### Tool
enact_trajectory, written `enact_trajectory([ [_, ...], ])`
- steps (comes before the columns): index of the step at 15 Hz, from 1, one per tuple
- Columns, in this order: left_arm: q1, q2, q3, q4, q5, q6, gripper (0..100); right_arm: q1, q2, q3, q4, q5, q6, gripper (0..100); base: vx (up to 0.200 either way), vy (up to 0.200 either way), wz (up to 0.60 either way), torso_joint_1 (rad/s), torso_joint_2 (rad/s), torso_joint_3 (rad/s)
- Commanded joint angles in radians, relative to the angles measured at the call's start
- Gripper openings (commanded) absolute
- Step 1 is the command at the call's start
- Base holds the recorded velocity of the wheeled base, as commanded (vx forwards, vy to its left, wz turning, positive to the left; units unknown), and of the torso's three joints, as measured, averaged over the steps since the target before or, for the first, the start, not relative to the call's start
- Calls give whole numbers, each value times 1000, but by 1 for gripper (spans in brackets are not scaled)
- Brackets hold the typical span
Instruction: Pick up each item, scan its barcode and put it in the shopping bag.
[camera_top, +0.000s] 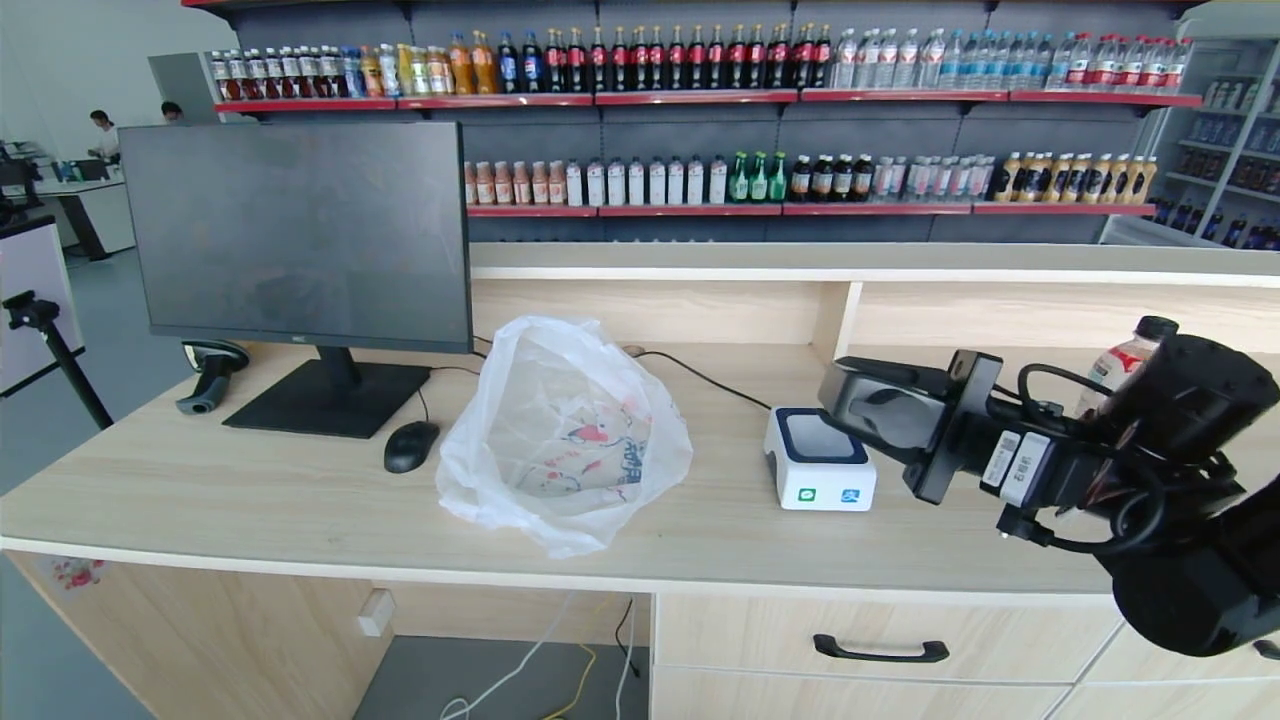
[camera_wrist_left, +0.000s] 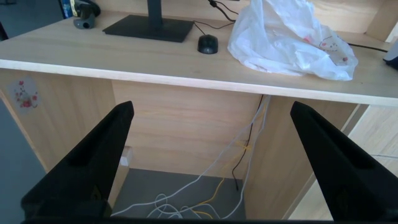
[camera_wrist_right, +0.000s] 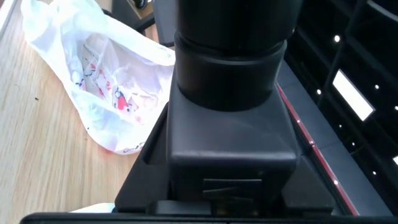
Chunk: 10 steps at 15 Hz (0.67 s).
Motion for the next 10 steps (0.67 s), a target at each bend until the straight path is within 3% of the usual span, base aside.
enact_trajectory([
  [1, 0, 0, 0, 0, 0, -1, 100, 45, -90, 47, -1, -34, 23, 0, 0, 0, 0, 0, 0, 0],
  [5, 0, 0, 0, 0, 0, -1, 100, 139, -168, 45, -1, -169, 133, 0, 0, 0, 0, 0, 0, 0],
  [10, 0, 0, 0, 0, 0, 1, 100, 147, -184, 56, -1, -183, 298, 0, 0, 0, 0, 0, 0, 0],
])
